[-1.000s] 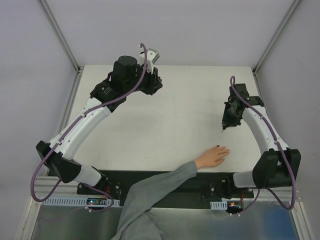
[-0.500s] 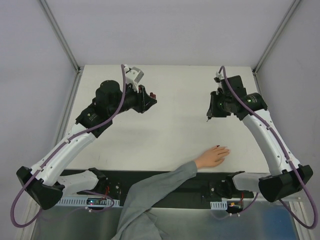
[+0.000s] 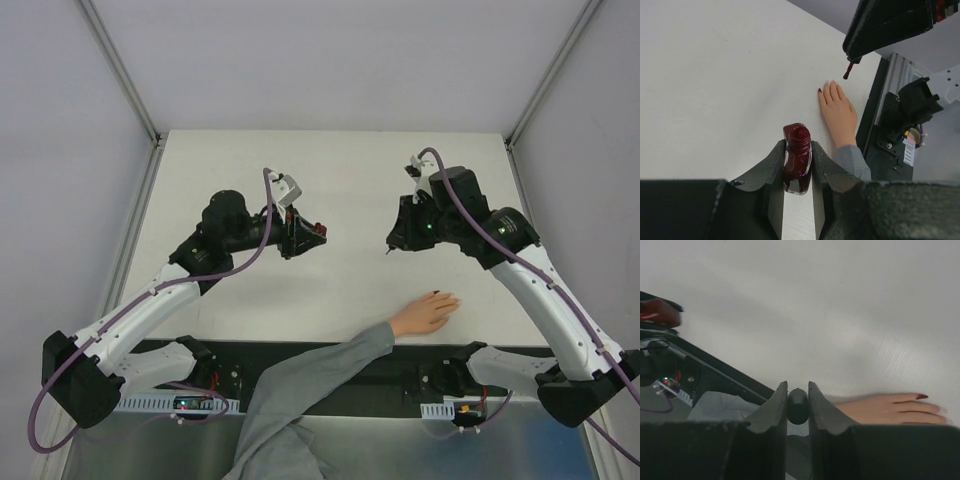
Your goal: Paint the nails
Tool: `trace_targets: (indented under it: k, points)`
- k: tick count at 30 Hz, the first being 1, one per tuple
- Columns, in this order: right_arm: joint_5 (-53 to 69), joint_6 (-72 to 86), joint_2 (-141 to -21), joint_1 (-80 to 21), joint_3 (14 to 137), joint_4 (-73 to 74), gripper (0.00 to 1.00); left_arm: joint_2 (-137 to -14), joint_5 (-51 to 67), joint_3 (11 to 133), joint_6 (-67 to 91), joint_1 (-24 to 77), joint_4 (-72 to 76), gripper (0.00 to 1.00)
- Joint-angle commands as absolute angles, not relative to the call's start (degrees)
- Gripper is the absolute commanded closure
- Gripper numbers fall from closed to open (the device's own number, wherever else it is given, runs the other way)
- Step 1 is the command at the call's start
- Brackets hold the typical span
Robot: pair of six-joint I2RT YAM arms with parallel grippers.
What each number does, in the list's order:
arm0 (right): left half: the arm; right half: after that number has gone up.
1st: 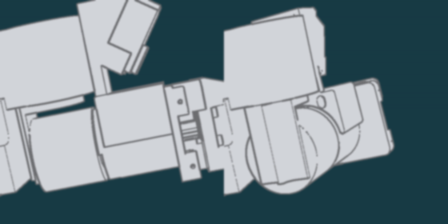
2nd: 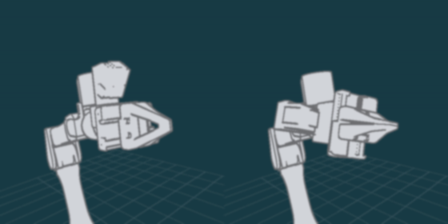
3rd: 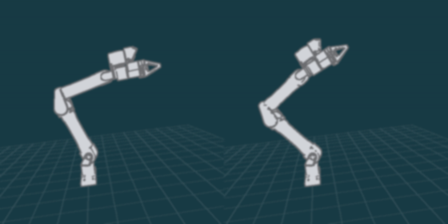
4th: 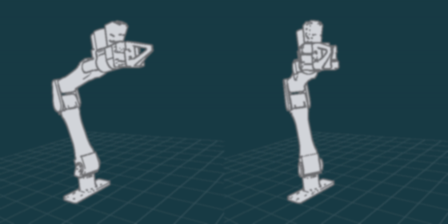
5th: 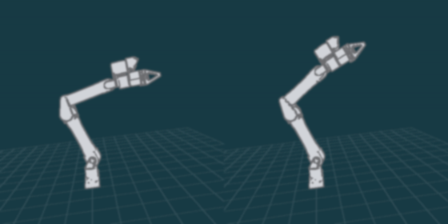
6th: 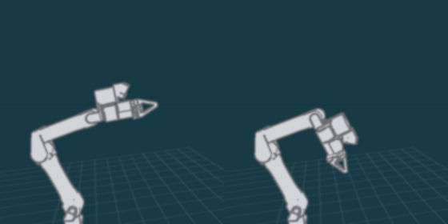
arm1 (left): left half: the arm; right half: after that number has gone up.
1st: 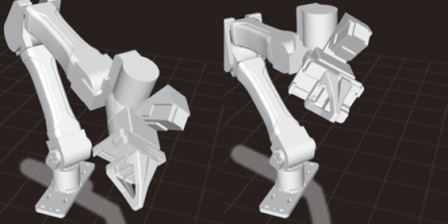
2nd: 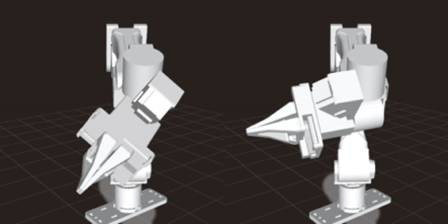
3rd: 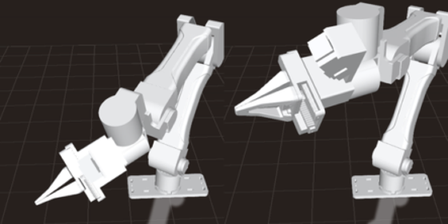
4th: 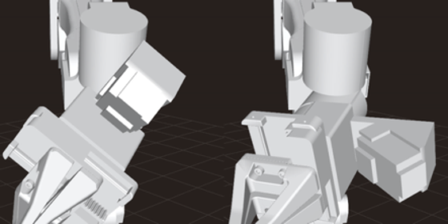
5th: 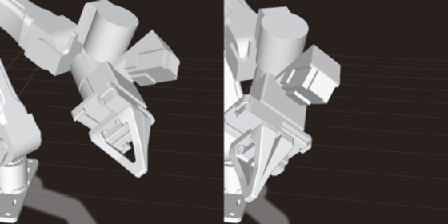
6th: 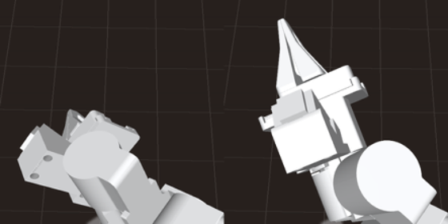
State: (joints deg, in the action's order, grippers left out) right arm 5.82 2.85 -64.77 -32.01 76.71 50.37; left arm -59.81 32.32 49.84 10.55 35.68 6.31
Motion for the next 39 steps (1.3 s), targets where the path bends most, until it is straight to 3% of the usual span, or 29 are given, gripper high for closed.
trace_targets:
  k: [1, 16, 39]
  points:
    - [8.5, 7.5, -65.5, -37.7, 87.0, 49.0, 1.0, -58.7, 43.5, 49.6, 7.5, 36.1, 16.2, 1.0]
    - [-1.4, 6.0, -82.9, -55.1, 115.2, 63.5, 0.99, -55.5, 50.1, 45.5, 1.5, 36.1, 17.4, 1.0]
    - [-2.5, 5.9, -87.0, -57.5, 117.1, 59.9, 0.99, -57.4, 52.8, 46.6, 1.2, 36.1, 15.7, 1.0]
